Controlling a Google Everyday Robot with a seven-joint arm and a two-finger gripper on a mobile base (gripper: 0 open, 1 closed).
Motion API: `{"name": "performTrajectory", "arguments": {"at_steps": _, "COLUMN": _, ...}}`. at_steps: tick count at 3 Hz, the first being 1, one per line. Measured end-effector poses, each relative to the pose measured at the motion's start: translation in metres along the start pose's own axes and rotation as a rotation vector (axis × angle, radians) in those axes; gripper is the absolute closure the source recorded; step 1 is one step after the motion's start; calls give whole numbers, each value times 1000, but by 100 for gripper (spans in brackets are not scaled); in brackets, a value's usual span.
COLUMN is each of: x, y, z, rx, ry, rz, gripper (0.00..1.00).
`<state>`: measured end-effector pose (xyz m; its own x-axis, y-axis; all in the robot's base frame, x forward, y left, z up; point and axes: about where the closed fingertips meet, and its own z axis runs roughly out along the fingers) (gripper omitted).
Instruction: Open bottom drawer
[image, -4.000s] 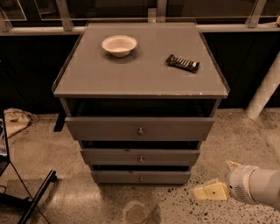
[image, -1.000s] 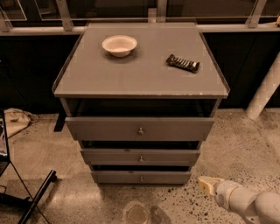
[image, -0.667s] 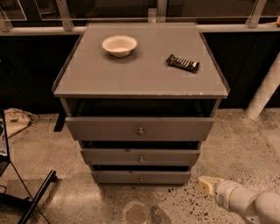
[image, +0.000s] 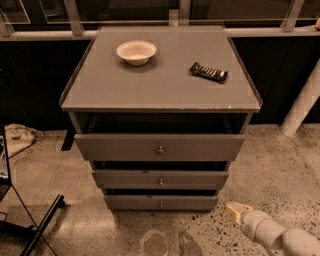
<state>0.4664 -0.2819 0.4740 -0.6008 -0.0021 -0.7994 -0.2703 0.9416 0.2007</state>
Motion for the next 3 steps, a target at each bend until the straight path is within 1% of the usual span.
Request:
{"name": "performTrajectory", "arguments": {"at_steps": 1, "x": 32, "y": -20, "z": 41, "rx": 6, "ry": -46, "rz": 72, "gripper": 100}}
{"name": "performTrajectory", "arguments": {"at_steps": 2, "x": 83, "y": -34, "z": 88, "rx": -24, "ry": -45, "rz": 192, "gripper": 100}}
{"name": "performTrajectory", "arguments": {"at_steps": 3, "x": 121, "y": -44, "z": 126, "rx": -50, "ry": -12, "rz": 295, "gripper": 100}}
